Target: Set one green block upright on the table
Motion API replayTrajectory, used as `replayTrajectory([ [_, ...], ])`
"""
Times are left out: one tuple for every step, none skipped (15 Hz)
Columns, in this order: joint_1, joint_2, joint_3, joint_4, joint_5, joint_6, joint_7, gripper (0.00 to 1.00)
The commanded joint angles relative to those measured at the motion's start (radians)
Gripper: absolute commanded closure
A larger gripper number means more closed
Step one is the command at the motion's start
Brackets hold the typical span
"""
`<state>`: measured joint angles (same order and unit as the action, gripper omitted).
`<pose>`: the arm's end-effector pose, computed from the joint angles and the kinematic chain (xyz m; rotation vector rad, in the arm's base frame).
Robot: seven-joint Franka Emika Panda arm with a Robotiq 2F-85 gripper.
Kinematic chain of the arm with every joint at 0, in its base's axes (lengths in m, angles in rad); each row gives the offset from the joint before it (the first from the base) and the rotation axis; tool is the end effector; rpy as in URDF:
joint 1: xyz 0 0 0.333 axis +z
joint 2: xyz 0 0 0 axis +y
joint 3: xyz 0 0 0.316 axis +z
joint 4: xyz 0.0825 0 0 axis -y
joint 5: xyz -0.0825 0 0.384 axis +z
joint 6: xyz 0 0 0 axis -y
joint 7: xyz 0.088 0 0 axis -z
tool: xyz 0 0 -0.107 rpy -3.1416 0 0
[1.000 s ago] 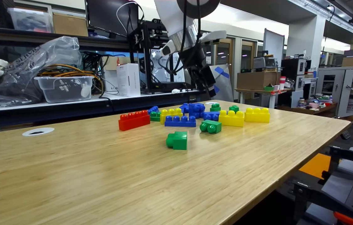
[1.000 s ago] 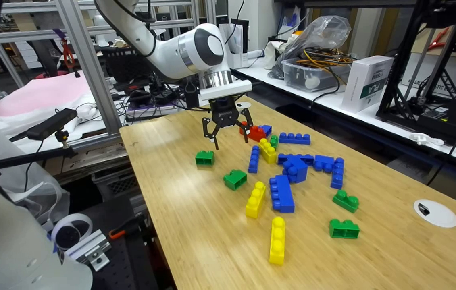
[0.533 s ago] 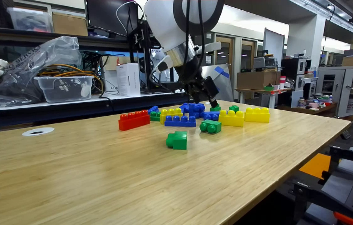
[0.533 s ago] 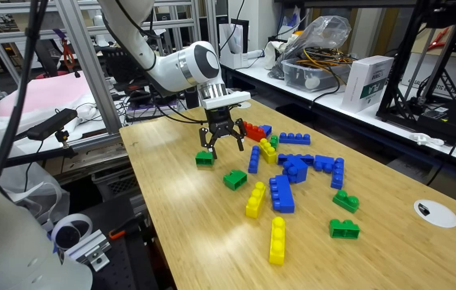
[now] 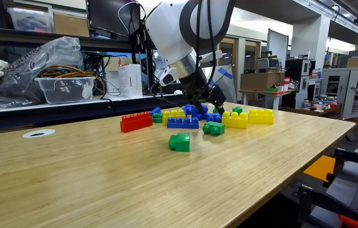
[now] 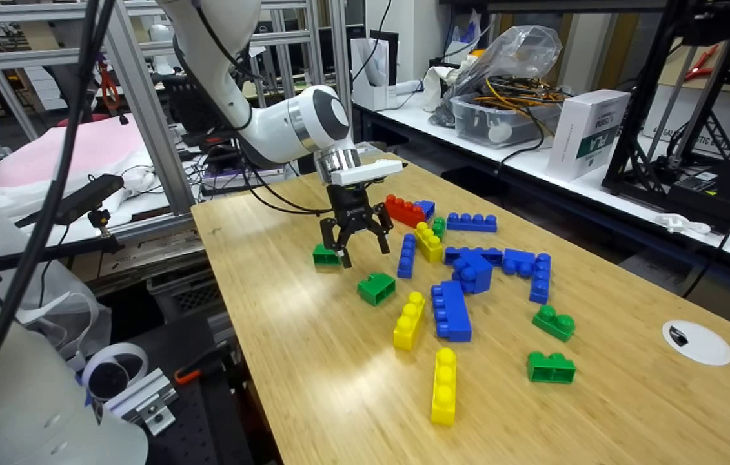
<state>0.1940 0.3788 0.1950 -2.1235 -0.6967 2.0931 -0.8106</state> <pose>0.5078 0.1757 0.2123 1.8122 2.0146 -0.6322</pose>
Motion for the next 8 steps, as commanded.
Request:
replayTrajectory([
  [-0.008, 0.002, 0.004, -0.026, -0.038, 0.038, -0.036, 0.00],
  [-0.008, 0.004, 0.004, -0.029, -0.043, 0.039, -0.038, 0.00],
  [-0.008, 0.003, 0.003, -0.038, -0.056, 0.044, -0.042, 0.00],
  [-0.007, 0.004, 0.003, -0.043, -0.068, 0.047, -0.041, 0.00],
  [-0.008, 0.003, 0.002, -0.053, -0.086, 0.056, -0.041, 0.00],
  [-0.006, 0.002, 0.001, -0.062, -0.108, 0.066, -0.036, 0.00],
  [-0.005, -0.001, 0.001, -0.073, -0.133, 0.079, -0.033, 0.00],
  [-0.004, -0.001, 0.001, -0.080, -0.156, 0.090, -0.027, 0.00],
])
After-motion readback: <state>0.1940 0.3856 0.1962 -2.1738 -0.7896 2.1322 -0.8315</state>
